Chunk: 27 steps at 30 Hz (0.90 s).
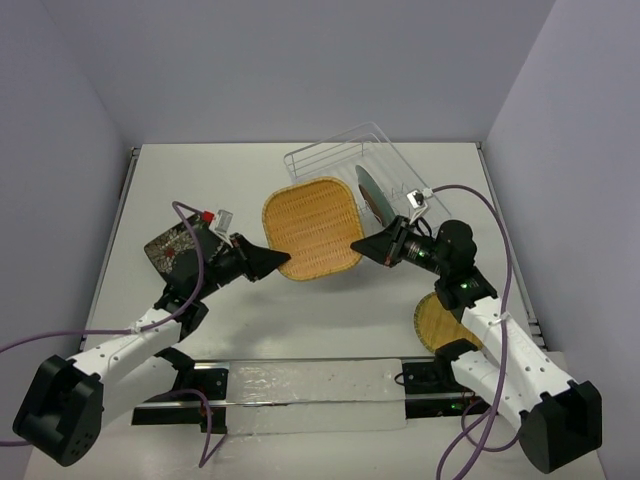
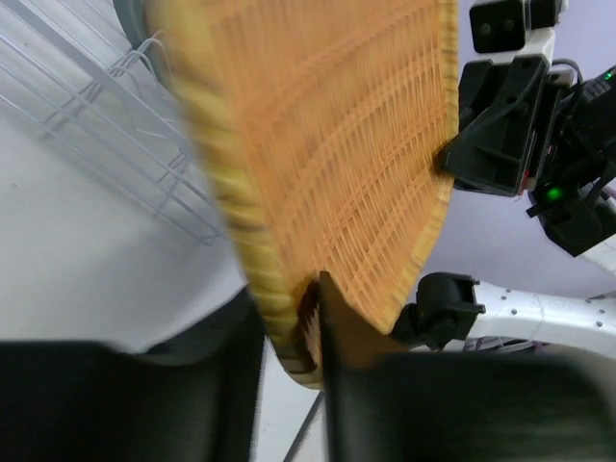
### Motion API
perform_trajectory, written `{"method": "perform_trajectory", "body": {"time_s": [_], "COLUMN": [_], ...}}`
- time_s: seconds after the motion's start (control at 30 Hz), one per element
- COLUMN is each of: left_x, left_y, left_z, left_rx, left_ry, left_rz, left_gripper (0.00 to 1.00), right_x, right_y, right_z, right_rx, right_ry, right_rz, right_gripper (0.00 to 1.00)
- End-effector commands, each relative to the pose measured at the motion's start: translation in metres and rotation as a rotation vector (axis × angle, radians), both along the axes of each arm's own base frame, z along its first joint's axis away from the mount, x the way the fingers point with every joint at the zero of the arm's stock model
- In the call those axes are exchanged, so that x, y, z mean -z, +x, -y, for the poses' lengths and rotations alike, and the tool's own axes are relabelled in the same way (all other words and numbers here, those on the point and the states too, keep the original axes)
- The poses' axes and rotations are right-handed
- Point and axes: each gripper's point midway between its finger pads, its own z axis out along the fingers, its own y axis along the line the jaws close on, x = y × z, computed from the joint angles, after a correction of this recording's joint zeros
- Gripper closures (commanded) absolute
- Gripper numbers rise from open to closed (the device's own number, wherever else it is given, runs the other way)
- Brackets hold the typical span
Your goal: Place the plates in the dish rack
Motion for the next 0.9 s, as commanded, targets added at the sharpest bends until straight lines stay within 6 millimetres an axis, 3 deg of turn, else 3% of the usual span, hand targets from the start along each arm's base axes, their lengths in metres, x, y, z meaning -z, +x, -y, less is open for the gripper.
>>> {"method": "perform_trajectory", "body": {"time_s": [0.0,0.03,0.17,0.2,0.3,0.47,0.63,0.87], "left_x": [-0.068,-0.074,-0.094,-0.094,-0.104,-0.128,-0.148,-0.164], "left_y": [-0.012,-0.011,-0.002,0.004,0.017,0.015,0.024,0.048], "left_z": [0.008,0.009,0.008,0.008,0.006,0.009,0.004,-0.006], "left_rx": [0.075,0.072,0.031,0.009,-0.048,-0.029,-0.090,-0.223], "left_ry": [-0.106,-0.112,-0.137,-0.119,-0.100,-0.116,-0.108,-0.065], "left_rz": [0.210,0.221,0.237,0.209,0.195,0.232,0.230,0.153], "left_gripper": [0.89,1.00,1.00,1.00,1.00,1.00,1.00,1.00], "right_x": [-0.006,-0.003,-0.002,-0.002,-0.009,-0.034,-0.045,-0.053], "right_y": [-0.002,-0.002,0.021,0.027,0.039,0.054,0.069,0.100], "right_z": [-0.009,-0.009,0.003,0.008,0.017,0.032,0.063,0.138], "right_rx": [-0.078,-0.084,0.043,0.081,0.154,0.239,0.356,0.619], "right_ry": [0.000,-0.012,-0.118,-0.143,-0.166,-0.196,-0.250,-0.358], "right_rz": [0.069,0.061,0.081,0.089,0.106,0.175,0.192,0.188], "right_gripper": [1.00,1.00,0.97,0.82,0.57,0.32,0.24,0.19]}}
